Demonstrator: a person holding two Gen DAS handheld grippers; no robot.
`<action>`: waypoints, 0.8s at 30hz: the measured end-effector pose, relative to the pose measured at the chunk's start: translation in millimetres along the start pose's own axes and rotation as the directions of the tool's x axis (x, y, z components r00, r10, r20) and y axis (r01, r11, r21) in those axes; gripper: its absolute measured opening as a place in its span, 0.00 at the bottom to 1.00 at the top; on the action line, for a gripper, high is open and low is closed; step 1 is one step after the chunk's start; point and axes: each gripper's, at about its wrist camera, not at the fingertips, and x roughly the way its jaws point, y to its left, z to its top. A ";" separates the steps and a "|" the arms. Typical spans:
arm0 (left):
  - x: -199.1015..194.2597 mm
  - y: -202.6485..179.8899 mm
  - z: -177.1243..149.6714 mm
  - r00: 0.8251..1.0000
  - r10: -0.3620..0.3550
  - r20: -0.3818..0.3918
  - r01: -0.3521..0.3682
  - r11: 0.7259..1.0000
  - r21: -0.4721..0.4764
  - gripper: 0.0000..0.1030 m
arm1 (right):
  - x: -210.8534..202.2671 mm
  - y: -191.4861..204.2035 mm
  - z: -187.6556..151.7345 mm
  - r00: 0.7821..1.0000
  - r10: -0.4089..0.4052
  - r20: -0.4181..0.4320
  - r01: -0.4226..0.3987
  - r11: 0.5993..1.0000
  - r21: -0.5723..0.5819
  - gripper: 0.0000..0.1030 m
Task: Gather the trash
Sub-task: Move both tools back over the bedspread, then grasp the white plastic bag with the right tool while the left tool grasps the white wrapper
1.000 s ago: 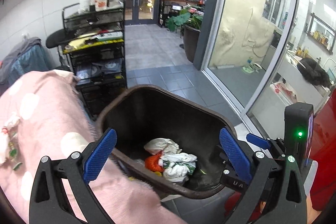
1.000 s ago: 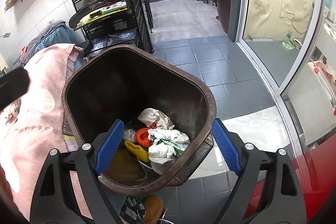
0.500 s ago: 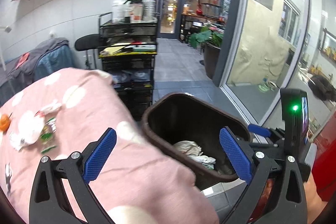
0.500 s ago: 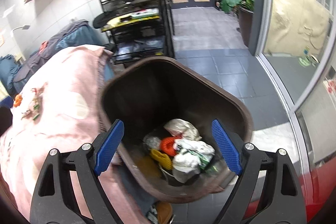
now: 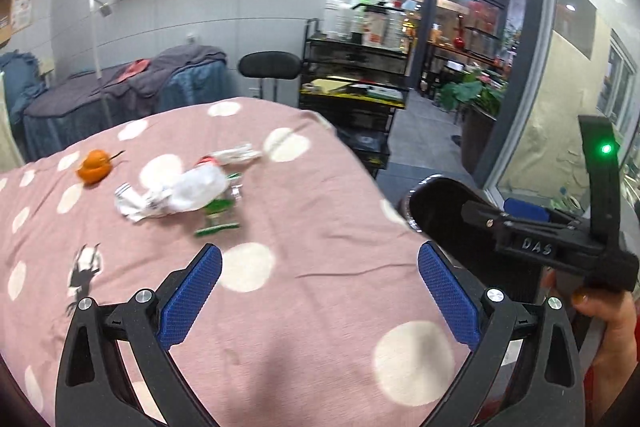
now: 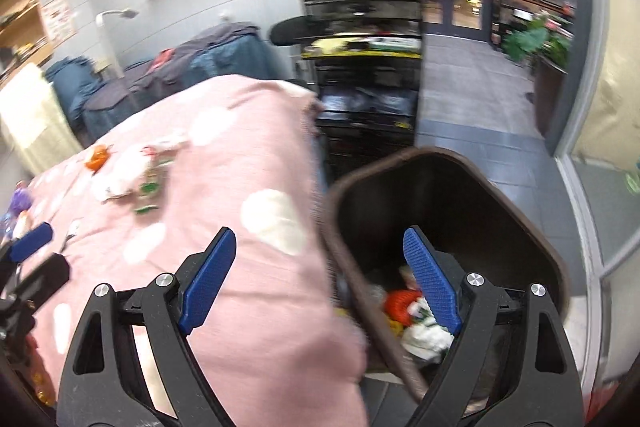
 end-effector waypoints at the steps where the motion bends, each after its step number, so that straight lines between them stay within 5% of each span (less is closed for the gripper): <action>1: -2.9 7.3 -1.9 1.000 0.012 0.002 -0.012 1.000 -0.011 0.94 | 2.2 9.3 4.1 1.000 0.022 -0.005 -0.022 1.000 -0.012 0.82; 15: -5.5 107.9 -28.5 0.981 0.174 -0.090 -0.185 0.974 -0.133 0.94 | 53.8 112.9 32.8 0.972 0.192 -0.131 -0.207 0.972 -0.110 0.82; 24: 6.0 145.4 -24.0 0.968 0.219 -0.125 -0.235 0.963 -0.132 0.94 | 100.9 179.2 56.6 0.921 0.312 -0.233 -0.345 0.932 -0.115 0.82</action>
